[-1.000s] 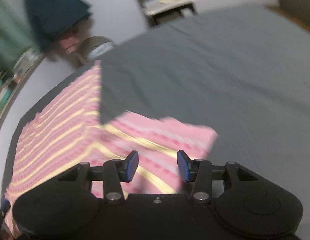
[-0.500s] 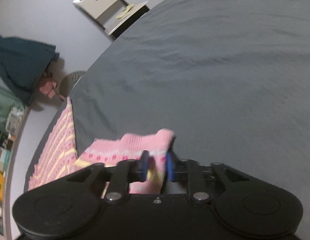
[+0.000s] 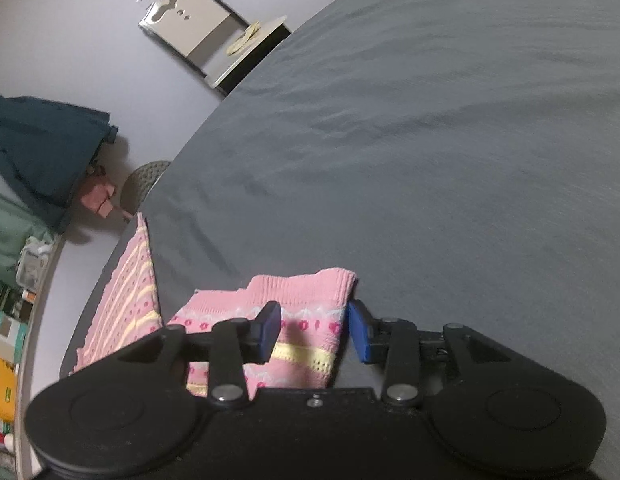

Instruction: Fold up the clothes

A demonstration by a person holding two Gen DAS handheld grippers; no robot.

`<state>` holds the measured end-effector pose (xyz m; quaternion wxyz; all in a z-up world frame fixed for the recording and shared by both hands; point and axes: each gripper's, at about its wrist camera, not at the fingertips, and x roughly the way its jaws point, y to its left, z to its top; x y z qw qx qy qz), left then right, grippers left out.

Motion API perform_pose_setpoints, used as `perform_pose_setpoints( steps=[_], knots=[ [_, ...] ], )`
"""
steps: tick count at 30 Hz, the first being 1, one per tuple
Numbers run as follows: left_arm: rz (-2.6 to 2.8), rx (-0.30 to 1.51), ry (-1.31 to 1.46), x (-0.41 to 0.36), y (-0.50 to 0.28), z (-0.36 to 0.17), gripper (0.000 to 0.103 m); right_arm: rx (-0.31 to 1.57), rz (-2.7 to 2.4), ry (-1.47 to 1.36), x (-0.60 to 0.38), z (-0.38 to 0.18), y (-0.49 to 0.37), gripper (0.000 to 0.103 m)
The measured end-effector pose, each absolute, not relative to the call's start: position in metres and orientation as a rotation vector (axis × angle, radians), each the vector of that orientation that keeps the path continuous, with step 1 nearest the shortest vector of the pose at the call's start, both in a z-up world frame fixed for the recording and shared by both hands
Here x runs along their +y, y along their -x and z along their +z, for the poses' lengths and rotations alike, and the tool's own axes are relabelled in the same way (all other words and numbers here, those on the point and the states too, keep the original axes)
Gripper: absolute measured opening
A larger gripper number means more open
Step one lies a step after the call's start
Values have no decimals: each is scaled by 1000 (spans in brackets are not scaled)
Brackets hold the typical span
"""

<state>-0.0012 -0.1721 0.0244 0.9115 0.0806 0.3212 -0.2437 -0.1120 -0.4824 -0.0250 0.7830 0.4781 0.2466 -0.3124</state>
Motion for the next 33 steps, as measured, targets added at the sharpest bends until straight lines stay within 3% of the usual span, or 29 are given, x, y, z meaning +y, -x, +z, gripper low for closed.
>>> perform_pose_setpoints(
  steps=[2, 3, 4, 11, 18, 26, 33],
  knots=[
    [-474, 638, -159, -164, -3, 23, 98, 550, -667, -1004, -482, -25, 110, 29],
    [-467, 649, -137, -159, -8, 23, 98, 557, -666, -1004, -484, -27, 109, 13],
    [-459, 661, -116, -153, -13, 23, 98, 562, -669, -1004, -486, -28, 108, 5],
    [-422, 723, 65, -119, -41, 21, 98, 385, -599, -856, -449, 6, 111, 5],
    [-419, 711, 118, -113, -47, 19, 98, 413, -313, -434, -347, 60, 54, 5],
    [-425, 723, 123, -111, -52, 16, 98, 682, -64, -64, -230, 1, 8, 5],
    [-412, 698, 124, -110, -52, 18, 98, 606, -75, -110, -232, 13, -2, 5]
  ],
)
